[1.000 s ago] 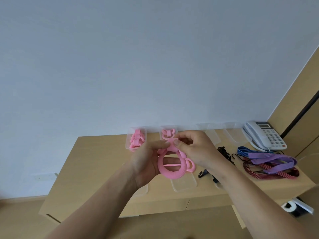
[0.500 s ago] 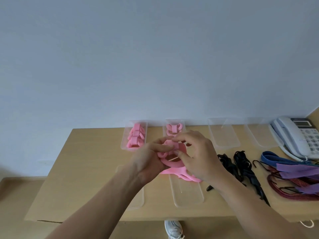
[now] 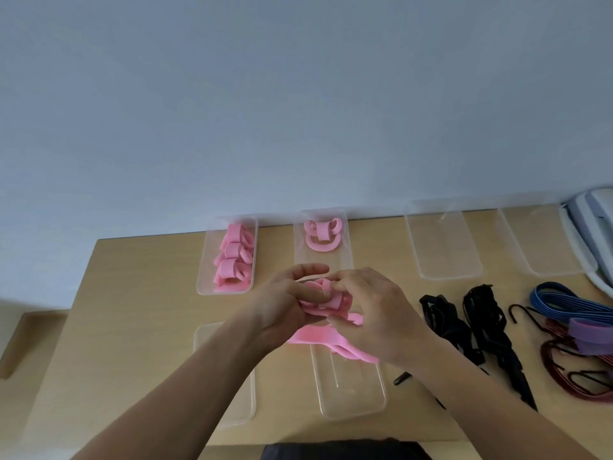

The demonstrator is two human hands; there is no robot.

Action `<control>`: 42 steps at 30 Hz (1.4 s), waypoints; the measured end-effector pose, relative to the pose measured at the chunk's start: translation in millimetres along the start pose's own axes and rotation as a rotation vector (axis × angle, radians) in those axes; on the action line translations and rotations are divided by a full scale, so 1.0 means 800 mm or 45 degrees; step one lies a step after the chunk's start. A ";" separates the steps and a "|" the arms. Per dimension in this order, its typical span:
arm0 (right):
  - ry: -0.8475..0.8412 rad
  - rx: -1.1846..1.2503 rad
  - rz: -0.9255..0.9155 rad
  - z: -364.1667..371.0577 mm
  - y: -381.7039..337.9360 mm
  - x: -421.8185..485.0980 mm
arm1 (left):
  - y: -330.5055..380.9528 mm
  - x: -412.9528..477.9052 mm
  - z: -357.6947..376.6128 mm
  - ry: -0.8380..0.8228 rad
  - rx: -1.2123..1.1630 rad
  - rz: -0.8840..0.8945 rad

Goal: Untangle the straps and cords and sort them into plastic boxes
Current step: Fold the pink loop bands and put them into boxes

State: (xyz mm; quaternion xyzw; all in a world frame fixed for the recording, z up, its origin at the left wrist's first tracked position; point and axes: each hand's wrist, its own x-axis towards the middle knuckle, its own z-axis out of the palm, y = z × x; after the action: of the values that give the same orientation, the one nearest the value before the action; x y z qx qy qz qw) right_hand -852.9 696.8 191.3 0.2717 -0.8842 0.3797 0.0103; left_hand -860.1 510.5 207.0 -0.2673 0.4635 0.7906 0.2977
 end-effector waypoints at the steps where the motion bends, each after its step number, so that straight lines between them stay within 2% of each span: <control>1: 0.020 0.005 -0.018 0.001 0.004 0.005 | 0.002 0.005 -0.002 -0.002 0.013 -0.011; 3: 0.052 0.016 -0.048 0.004 0.011 0.016 | 0.005 0.014 -0.006 -0.023 0.028 -0.016; 5: 0.099 -0.008 -0.053 0.006 0.022 0.028 | 0.011 0.023 -0.009 0.038 0.098 0.070; 8: 0.101 -0.095 -0.031 0.011 0.046 0.058 | 0.023 0.044 -0.025 0.459 0.497 0.348; 9: 0.052 -0.138 -0.029 0.014 0.053 0.070 | 0.027 0.051 -0.031 0.597 0.613 0.387; 11: -0.089 -0.246 -0.036 0.026 0.064 0.091 | 0.028 0.066 -0.040 0.717 0.777 0.352; 14: -0.249 -0.391 -0.056 0.043 0.078 0.118 | 0.021 0.083 -0.043 0.719 0.896 0.276; 17: -0.317 -0.500 -0.081 0.055 0.089 0.130 | 0.016 0.091 -0.042 0.763 0.937 0.285; 29: -0.185 -0.696 -0.064 0.067 0.084 0.127 | 0.013 0.092 -0.046 0.778 0.948 0.319; 32: -0.280 -0.743 -0.116 0.066 0.080 0.125 | 0.012 0.088 -0.044 0.757 0.965 0.341; 34: -0.357 -0.626 0.017 0.062 0.077 0.121 | 0.010 0.082 -0.045 0.768 1.072 0.403; 37: -0.220 -0.484 0.148 0.048 0.069 0.102 | 0.002 0.066 -0.049 0.789 1.299 0.601; 40: 0.114 -0.396 0.210 0.040 0.058 0.051 | -0.014 0.045 -0.054 0.729 1.401 0.758; 42: 0.132 -0.462 0.367 0.038 0.055 0.009 | -0.029 0.031 -0.061 0.690 1.467 0.857</control>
State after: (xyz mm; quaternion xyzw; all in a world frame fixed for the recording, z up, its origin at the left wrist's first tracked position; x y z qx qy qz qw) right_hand -874.7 697.4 142.1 0.1165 -0.9659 0.2256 0.0498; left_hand -853.6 482.0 155.6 -0.0973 0.9218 0.3753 0.0059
